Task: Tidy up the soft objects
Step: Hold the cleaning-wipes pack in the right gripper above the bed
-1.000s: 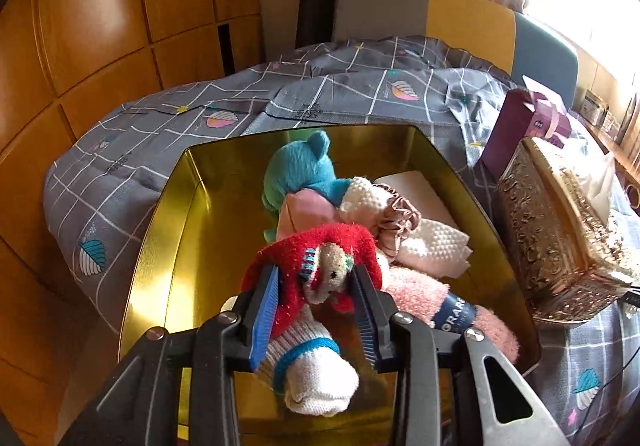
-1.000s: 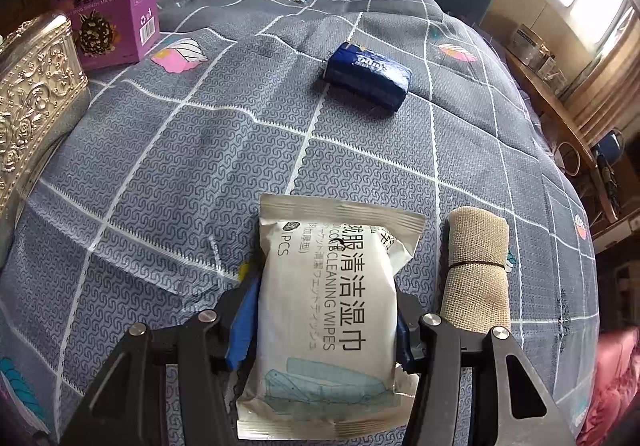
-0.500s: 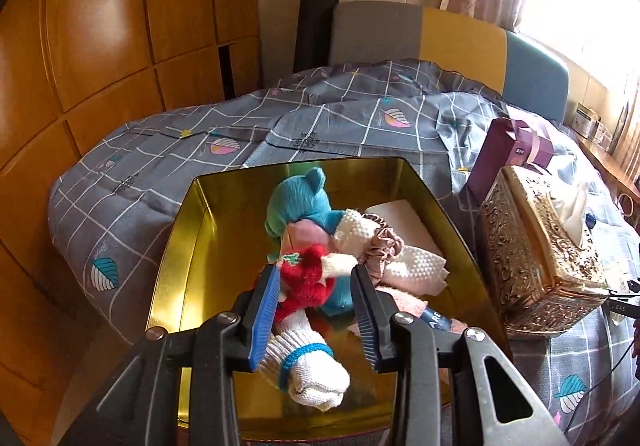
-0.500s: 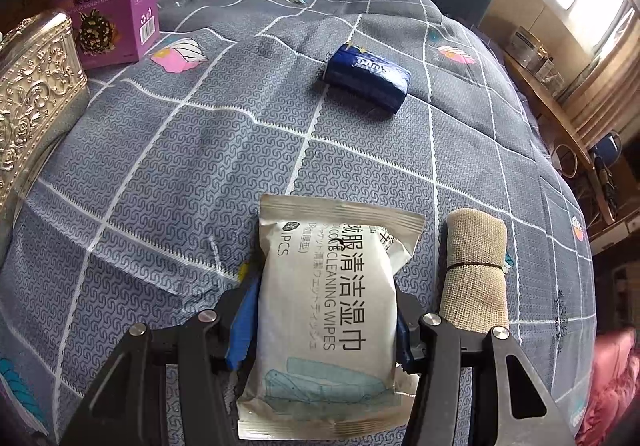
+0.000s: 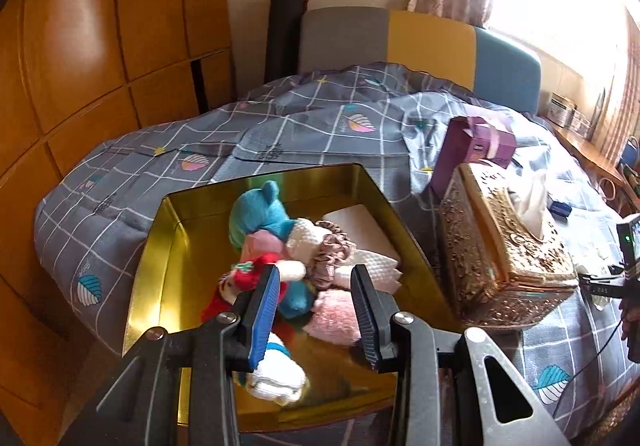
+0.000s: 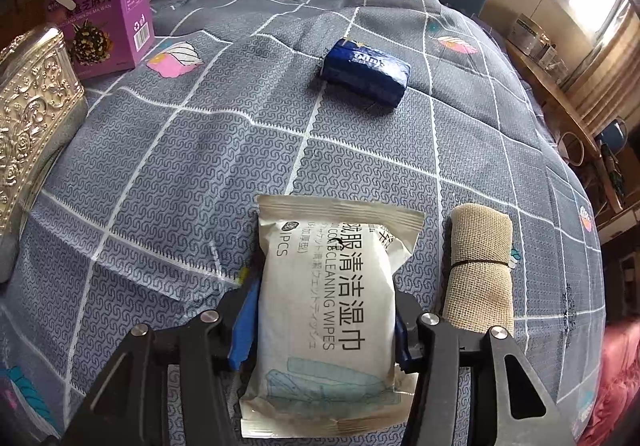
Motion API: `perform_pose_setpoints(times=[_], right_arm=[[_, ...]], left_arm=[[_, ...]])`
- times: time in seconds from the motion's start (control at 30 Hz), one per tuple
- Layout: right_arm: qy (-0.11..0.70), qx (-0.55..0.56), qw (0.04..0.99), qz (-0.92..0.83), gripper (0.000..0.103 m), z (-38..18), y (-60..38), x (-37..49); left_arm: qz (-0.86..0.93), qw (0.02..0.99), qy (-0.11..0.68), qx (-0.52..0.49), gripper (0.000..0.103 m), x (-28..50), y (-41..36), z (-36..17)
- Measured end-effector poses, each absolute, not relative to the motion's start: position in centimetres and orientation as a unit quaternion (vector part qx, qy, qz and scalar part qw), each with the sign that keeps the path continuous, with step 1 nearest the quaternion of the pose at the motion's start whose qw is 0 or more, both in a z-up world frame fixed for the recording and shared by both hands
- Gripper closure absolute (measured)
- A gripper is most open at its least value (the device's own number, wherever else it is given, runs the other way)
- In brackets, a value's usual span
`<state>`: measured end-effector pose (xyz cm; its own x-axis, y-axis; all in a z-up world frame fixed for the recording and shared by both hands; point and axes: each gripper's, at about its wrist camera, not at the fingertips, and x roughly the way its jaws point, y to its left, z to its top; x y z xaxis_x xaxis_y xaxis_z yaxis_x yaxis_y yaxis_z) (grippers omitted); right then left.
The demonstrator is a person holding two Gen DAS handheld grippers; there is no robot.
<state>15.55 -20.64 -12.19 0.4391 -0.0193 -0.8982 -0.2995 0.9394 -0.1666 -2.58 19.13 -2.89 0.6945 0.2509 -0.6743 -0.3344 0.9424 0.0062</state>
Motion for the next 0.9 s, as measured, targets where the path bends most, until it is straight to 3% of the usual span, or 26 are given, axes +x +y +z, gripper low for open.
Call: perform_pose_setpoints(times=[0.9], right_arm=[[0.536,-0.115,0.833,0.076,0.051,-12.5,-21.3,16.7]], left_arm=[[0.077,0.919,0.386,-0.005,0.066,-1.8,14.7,-4.4]])
